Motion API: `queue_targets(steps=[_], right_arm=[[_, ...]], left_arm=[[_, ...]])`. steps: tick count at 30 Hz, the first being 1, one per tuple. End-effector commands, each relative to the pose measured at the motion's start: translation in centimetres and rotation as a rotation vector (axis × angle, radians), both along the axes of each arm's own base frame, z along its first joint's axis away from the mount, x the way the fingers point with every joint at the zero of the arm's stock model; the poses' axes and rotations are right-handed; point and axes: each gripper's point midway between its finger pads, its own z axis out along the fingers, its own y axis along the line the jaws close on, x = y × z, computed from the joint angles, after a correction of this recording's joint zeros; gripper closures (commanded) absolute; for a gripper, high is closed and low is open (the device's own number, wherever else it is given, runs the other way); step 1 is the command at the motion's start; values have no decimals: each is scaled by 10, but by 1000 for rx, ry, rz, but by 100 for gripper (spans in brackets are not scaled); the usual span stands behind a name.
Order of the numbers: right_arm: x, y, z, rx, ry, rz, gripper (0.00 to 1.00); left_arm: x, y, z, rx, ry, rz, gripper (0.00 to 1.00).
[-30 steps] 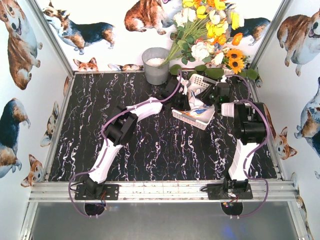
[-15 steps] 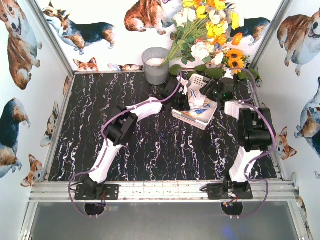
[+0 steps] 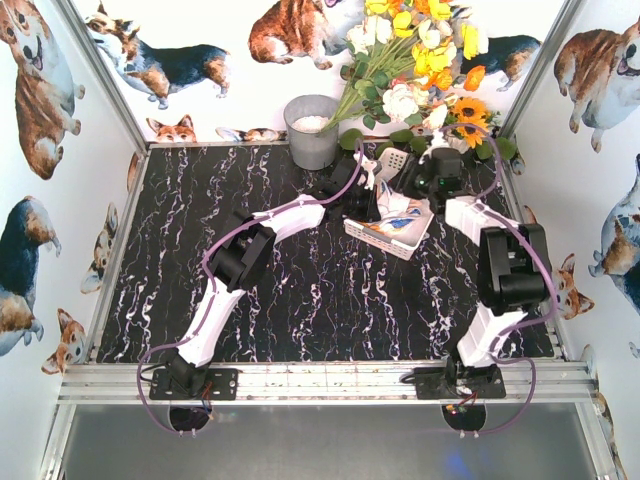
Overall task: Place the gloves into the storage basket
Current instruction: Adjust the glove in the bin.
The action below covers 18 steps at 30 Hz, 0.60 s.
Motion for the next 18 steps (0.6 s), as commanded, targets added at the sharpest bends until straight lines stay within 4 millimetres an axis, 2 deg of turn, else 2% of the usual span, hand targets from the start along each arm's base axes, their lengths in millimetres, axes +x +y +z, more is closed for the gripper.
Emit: queue_targets(steps=[1,6,10,14,18], right_arm=[[6,19,0,2,19,82,66],[12,32,-17,14,82,127,73],[19,33,-27,11,103,120,74],[29,23,-34,-28,113,67,74],[41,1,-36,-92,115,-33,74]], left_arm=[[-9,12,-32,76,67,6,100],[-10,12,-31,74,66,5,100],[-10,12,-32,74,67,5,100],[-11,12,-33,75,71,3,100],[-12,12,-34,75,74,1,100]])
